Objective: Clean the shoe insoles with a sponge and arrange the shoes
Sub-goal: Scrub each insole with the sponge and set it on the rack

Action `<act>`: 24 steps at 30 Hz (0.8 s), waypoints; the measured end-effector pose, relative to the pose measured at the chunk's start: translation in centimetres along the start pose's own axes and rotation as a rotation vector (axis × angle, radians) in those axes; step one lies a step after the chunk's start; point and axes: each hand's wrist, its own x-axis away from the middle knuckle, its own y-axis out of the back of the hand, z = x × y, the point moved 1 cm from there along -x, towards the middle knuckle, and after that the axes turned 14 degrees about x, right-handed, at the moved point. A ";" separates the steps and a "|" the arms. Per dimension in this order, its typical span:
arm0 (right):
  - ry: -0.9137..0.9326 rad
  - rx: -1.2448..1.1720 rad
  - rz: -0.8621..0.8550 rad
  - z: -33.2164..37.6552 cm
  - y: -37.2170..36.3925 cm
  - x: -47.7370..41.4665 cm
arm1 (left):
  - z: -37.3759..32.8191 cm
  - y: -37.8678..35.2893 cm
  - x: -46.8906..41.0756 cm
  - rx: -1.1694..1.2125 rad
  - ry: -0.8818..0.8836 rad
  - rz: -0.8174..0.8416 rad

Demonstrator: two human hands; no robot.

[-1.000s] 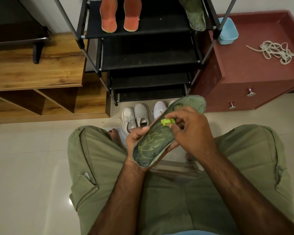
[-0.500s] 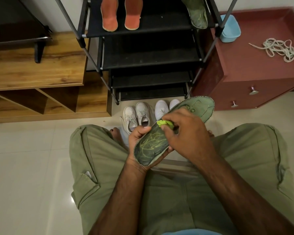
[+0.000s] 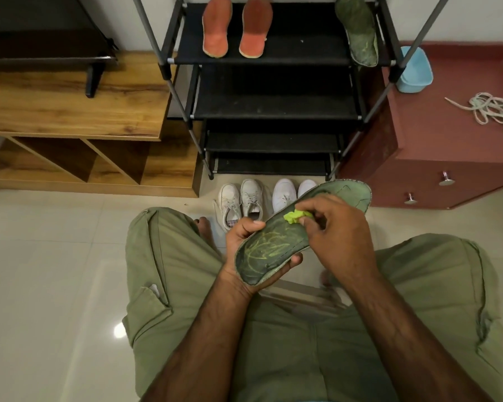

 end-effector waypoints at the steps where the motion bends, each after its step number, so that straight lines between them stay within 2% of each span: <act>1: 0.015 0.008 -0.007 0.1 -0.1 0.0 | 0.0 0.0 0.1 0.008 0.005 0.002; 3: 0.037 0.010 -0.018 0.2 -0.2 0.0 | 0.0 -0.1 0.1 0.011 0.007 -0.004; 8: -0.119 -0.038 -0.092 -0.5 0.4 -0.7 | 0.3 -0.3 0.0 0.025 0.005 0.015; 10: -0.085 -0.019 -0.096 -0.2 0.4 -0.6 | 0.3 -0.2 -0.2 0.042 0.019 0.027; 15: 0.053 -0.004 0.068 1.9 -0.7 0.8 | 0.4 0.1 -0.3 0.036 0.032 0.034; 20: -0.111 -0.013 -0.072 0.1 0.5 -0.6 | 0.4 -0.4 -0.2 -0.006 0.001 0.021; 22: -0.093 -0.002 -0.076 0.5 0.4 -0.3 | 0.3 -0.3 -0.3 -0.017 -0.003 0.005; 24: -0.012 -0.014 -0.003 2.0 -0.2 0.6 | 0.1 0.1 -0.2 -0.006 0.003 -0.014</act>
